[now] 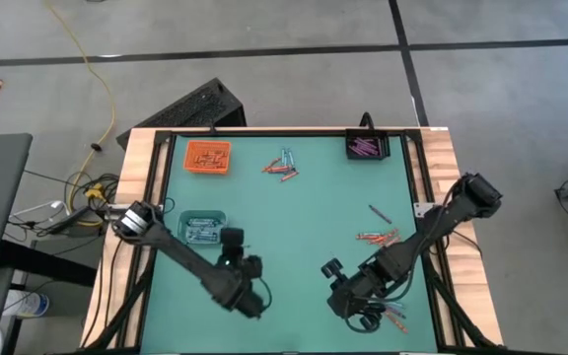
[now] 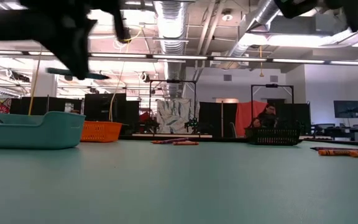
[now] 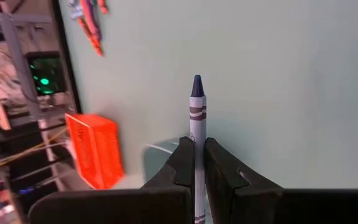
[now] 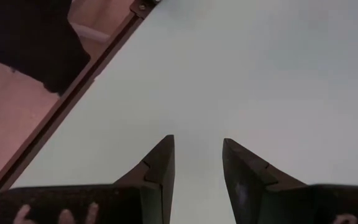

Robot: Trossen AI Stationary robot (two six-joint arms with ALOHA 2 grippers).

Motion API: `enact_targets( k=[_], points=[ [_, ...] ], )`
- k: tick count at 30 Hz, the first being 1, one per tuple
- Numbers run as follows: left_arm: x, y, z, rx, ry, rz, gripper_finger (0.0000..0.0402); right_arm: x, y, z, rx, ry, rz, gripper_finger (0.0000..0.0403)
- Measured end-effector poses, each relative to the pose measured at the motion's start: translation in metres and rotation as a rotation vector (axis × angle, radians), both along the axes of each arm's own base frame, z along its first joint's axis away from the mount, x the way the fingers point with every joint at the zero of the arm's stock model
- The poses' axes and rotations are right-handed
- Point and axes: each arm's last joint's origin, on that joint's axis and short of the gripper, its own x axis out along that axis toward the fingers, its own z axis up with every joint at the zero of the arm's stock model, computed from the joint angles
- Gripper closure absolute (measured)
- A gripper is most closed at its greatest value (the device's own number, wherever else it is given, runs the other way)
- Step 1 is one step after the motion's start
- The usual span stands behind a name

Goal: Sort crayons
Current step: Put the blue crayon into the blue bin

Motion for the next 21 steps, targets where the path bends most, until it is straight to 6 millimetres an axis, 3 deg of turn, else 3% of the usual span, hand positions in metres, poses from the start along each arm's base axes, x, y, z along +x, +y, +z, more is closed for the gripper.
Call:
enact_targets(
  k=[4,9,16,21],
  points=[
    [0.009,0.019,0.003,0.008,0.049,-0.017,0.0401,-0.004,0.006,0.0,0.002,0.001,0.015,0.0275],
    [0.01,0.04,0.024,0.009,0.007,-0.004,0.0401,-0.008,0.011,0.0,-0.003,-0.003,0.03,0.0275],
    [0.001,0.059,0.064,-0.031,-0.18,0.004,0.0401,-0.009,0.012,0.0,-0.014,-0.012,0.02,0.0275],
    [-0.019,0.073,0.067,-0.153,-0.302,-0.022,0.0401,-0.009,0.012,0.0,-0.013,-0.012,0.016,0.0275]
  ],
)
